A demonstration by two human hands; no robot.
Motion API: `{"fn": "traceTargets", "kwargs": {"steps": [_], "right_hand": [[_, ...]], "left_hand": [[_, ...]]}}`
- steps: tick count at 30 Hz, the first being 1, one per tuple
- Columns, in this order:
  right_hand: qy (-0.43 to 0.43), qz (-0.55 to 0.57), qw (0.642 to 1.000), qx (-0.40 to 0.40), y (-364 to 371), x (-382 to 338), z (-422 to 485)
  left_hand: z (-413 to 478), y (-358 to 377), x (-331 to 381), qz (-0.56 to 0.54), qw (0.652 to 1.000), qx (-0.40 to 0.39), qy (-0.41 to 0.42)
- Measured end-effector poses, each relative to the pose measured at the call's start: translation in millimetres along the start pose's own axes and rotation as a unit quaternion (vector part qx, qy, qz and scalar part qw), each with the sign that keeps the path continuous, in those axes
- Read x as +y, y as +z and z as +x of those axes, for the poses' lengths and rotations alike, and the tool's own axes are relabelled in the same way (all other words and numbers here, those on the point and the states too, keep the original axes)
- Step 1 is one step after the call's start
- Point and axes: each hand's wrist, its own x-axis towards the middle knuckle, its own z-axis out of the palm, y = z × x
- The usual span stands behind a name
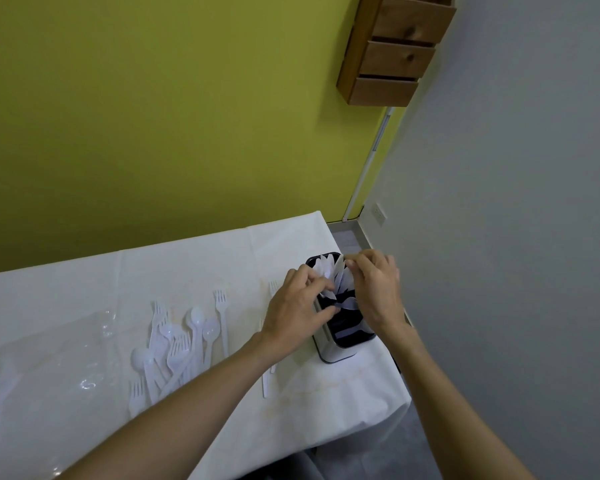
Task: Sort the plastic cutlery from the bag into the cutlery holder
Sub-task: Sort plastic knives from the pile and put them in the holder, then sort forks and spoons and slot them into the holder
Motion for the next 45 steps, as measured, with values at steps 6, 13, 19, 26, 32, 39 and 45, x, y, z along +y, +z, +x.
{"fn": "traceTargets", "kwargs": {"steps": [6,13,19,26,32,39,45], "right_hand": [[0.029,-0.010,0.996,-0.083,4.2,4.3,12.6],[0.022,0.037,0.999,0.018,0.2,-0.5,17.4],[0.005,0.092,0.995,-0.031,5.9,2.1,8.1],[-0.056,0.051,0.994,-0.073,7.4,3.2,-1.5],[-0.103,0.063,0.991,0.058,11.1,-37.2,3.5],[-0.224,0.064,0.958,-0.165,87.4,-96.6,-74.5],[-0.344,0.000,0.877,-0.335,142.7,-126.2,-149.4]], "left_hand": [[12.8,0.8,2.1,0.020,0.999,0.043,0.009],[26.6,-10.9,9.2,-0.060,0.988,0.139,-0.044],[31.9,0.2,-0.9,-0.170,0.974,0.065,-0.131],[18.1,-7.5,-4.3,-0.244,0.958,0.037,-0.144],[-13.7,-28.2,-38.3,-0.219,0.949,0.102,-0.205],[-130.2,-46.3,-115.6,-0.081,0.925,0.126,-0.348],[-215.0,-60.5,-139.3,0.100,0.909,0.071,-0.398]]}}
